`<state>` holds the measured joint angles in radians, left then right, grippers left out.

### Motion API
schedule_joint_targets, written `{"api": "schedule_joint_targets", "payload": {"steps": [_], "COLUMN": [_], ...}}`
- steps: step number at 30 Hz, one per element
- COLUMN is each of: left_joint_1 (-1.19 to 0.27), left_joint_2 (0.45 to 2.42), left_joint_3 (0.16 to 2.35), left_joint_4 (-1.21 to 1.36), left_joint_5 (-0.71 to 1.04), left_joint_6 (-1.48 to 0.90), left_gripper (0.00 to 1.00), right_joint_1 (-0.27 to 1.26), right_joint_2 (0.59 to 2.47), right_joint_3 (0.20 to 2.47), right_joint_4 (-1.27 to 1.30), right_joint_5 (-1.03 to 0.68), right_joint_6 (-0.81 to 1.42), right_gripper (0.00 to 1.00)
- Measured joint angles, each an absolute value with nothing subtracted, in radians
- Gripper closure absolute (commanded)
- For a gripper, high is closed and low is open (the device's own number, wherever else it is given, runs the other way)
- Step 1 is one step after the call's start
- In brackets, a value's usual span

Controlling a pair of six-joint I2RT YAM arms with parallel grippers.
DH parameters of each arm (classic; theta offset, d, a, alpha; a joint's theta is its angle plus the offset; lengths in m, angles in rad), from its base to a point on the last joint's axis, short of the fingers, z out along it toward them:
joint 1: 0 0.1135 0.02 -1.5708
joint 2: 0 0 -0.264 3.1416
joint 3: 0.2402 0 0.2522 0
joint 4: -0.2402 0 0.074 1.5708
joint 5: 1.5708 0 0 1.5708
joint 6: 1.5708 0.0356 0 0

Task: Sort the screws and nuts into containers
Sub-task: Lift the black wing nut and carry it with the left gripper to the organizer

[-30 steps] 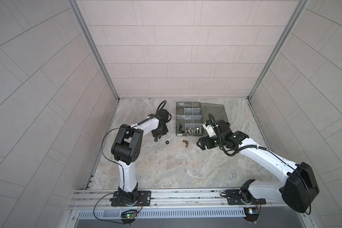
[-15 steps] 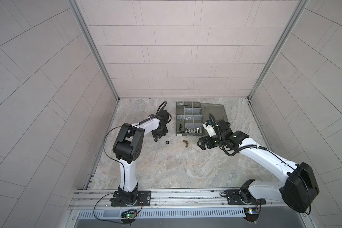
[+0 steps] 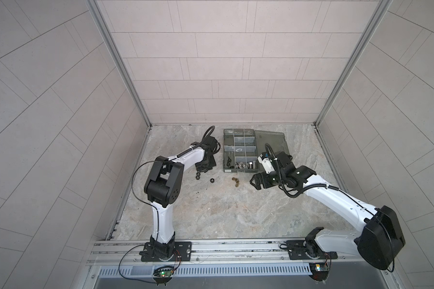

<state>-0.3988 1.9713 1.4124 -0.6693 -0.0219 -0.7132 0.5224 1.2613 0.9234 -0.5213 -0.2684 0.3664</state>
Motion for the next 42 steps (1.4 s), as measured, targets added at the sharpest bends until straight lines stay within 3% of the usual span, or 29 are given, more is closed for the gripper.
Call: {"api": "schedule_joint_targets", "payload": {"steps": [16,30,37,42], "left_joint_1": [-0.502,-0.577,-0.581,-0.585], "left_joint_2": [2.038,2.194,2.198,2.198], "left_joint_3": [1.774,1.880,1.880,1.880], "left_joint_4": [-0.765,-0.784,-0.792,-0.791], "left_joint_5": [-0.042,-0.022,-0.012,-0.008], "left_joint_6": [-0.699,-0.707,-0.707,-0.707], "left_gripper": [0.84,0.84,0.67,0.66], "right_joint_1": [0.509,0.494,0.492,0.490], "right_joint_2": [1.230,1.215,1.209,1.209], "right_joint_3": [0.914,0.914,0.914,0.914], "right_joint_4": [-0.528,-0.551,-0.552,-0.553], "right_joint_5": [-0.268,-0.268,-0.268,-0.268], "right_joint_6": [0.366,0.358,0.356,0.355], "right_gripper": [0.01,0.01,0.01,0.01]}}
